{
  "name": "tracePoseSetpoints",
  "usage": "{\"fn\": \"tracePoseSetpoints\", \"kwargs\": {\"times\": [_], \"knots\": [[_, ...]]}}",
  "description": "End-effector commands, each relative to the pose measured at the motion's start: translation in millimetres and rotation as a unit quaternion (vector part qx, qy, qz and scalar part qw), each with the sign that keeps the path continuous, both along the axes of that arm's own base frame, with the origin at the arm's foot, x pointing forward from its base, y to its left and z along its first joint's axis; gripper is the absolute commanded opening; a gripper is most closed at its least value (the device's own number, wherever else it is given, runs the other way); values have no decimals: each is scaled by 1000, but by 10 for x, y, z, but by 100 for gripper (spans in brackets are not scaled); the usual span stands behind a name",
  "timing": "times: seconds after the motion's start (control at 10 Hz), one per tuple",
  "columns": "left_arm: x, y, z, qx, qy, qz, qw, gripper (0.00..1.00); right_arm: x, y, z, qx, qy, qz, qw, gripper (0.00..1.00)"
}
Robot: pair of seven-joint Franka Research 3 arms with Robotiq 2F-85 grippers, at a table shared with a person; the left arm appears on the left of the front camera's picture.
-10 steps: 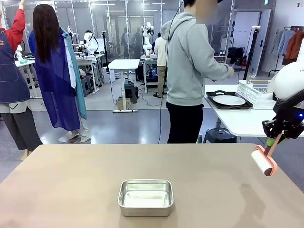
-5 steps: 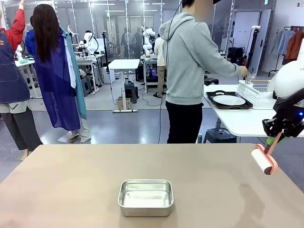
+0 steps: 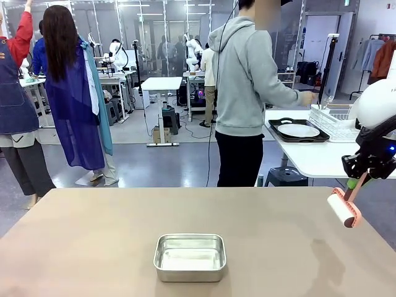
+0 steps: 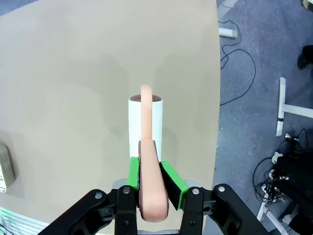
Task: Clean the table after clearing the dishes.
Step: Place the Lint Roller back on top of the Airtight Container.
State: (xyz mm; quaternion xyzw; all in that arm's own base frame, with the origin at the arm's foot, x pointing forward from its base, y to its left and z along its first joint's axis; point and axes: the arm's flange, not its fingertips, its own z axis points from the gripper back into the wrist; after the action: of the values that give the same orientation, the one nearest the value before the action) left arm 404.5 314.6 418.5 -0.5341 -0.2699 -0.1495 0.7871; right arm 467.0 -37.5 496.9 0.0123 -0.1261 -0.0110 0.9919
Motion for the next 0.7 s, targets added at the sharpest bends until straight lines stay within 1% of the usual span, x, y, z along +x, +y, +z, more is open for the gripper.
{"fn": "tracePoseSetpoints", "kwargs": {"times": [0.0, 0.1, 0.2, 0.3, 0.4, 0.5, 0.6], "knots": [[-32, -26, 30, 4, 6, 10, 1000, 100, -103, 485, 290, -29, -49, 91, 994, 23], [-32, -26, 30, 4, 6, 10, 1000, 100, -214, 901, 441, -34, -71, 173, 982, 23], [-32, -26, 30, 4, 6, 10, 1000, 100, -325, 1317, 516, -53, -72, 243, 966, 23], [-32, -26, 30, 4, 6, 10, 1000, 100, -469, 1717, 563, -76, -76, 328, 938, 23], [-32, -26, 30, 4, 6, 10, 1000, 100, -651, 2155, 625, -72, -81, 418, 902, 23], [-32, -26, 30, 4, 6, 10, 1000, 100, -841, 2550, 674, -57, -59, 468, 880, 23], [-32, -26, 30, 4, 6, 10, 1000, 100, -1102, 2909, 698, -75, -65, 541, 835, 23]]}}
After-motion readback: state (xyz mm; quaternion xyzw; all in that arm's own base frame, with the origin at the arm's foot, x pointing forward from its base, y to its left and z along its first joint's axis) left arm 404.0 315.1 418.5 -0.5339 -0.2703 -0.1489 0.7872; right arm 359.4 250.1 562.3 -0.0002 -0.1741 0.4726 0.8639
